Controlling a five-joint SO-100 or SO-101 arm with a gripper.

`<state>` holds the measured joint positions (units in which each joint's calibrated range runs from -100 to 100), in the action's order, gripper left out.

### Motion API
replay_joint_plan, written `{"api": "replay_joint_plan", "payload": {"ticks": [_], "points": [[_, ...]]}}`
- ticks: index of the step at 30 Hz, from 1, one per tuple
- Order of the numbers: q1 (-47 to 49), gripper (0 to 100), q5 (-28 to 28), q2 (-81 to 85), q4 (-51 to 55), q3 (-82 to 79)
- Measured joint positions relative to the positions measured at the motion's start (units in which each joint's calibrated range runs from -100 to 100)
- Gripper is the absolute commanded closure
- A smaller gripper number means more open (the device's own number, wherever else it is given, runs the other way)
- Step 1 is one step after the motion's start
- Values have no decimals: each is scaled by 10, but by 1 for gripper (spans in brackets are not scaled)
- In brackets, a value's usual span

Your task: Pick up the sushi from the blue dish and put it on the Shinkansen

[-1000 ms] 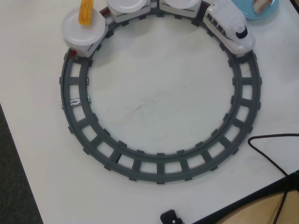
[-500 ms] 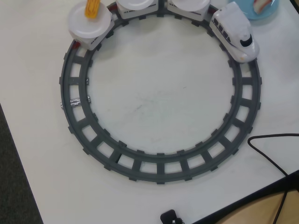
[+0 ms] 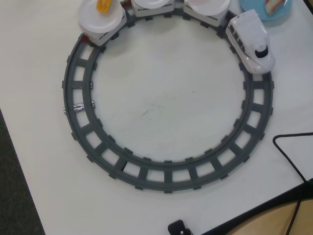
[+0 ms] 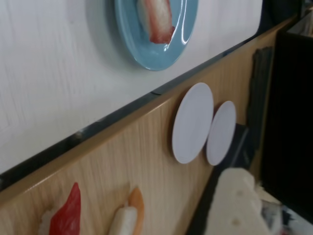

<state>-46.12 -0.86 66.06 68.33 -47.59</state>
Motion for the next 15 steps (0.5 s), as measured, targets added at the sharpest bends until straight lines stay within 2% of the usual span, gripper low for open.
{"api": "replay_joint_plan", "payload": {"ticks": [15], "points": [[34, 72, -5, -635, 39, 385]]}}
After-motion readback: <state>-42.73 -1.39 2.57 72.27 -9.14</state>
